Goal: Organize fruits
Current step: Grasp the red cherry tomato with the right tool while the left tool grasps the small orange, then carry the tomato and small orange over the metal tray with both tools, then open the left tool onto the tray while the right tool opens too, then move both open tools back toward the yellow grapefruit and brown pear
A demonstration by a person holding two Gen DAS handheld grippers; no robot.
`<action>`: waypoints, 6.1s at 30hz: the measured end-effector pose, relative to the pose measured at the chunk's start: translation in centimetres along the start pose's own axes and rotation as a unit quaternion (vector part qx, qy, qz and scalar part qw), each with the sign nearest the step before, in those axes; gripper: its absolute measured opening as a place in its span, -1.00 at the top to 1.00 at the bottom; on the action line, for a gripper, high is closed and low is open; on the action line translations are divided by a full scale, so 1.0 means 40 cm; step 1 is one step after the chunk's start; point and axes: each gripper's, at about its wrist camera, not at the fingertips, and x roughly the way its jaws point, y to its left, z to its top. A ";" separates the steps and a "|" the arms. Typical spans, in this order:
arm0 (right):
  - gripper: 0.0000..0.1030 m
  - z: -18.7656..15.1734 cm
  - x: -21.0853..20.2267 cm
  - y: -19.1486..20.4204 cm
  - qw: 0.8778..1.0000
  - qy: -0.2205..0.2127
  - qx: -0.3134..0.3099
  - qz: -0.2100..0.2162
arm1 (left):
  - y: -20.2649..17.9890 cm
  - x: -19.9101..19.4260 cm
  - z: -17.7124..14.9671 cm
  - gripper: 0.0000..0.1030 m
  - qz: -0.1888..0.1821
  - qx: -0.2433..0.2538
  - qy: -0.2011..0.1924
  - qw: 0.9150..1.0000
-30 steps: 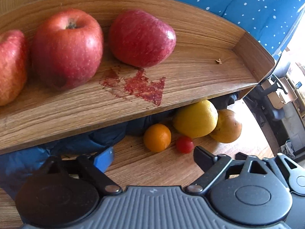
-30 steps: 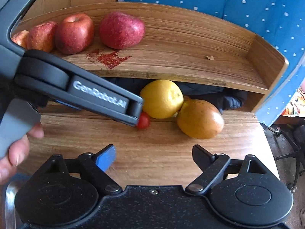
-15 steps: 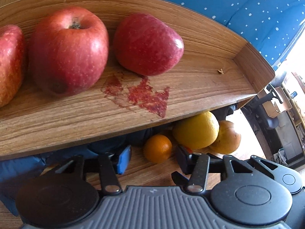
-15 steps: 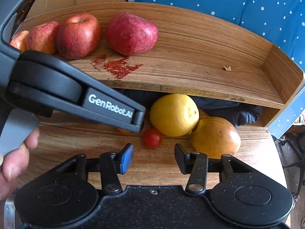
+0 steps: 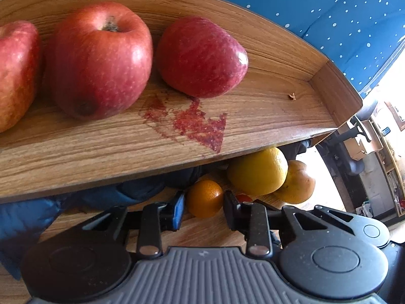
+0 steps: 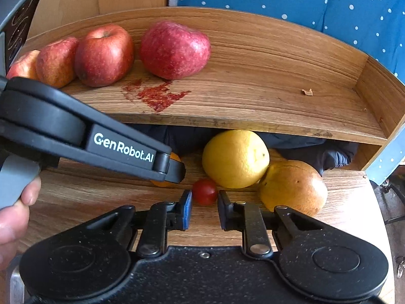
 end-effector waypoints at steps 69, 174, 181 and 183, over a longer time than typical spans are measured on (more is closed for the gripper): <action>0.53 -0.199 -0.344 0.060 0.994 -0.048 0.019 0.098 | 0.033 -0.305 -0.344 0.31 0.073 -0.040 -0.002 0.997; -0.98 -0.292 -0.376 -0.251 0.994 -0.023 0.111 -0.010 | -0.189 -0.140 -0.191 -0.98 0.125 -0.002 0.030 0.992; -0.98 -0.239 -0.307 -0.278 0.995 -0.006 0.098 -0.017 | -0.194 -0.056 -0.114 -0.98 0.112 0.007 0.027 0.993; -0.98 -0.218 -0.280 -0.282 0.995 0.000 0.094 -0.016 | -0.197 -0.038 -0.093 -0.98 0.108 0.014 0.022 0.994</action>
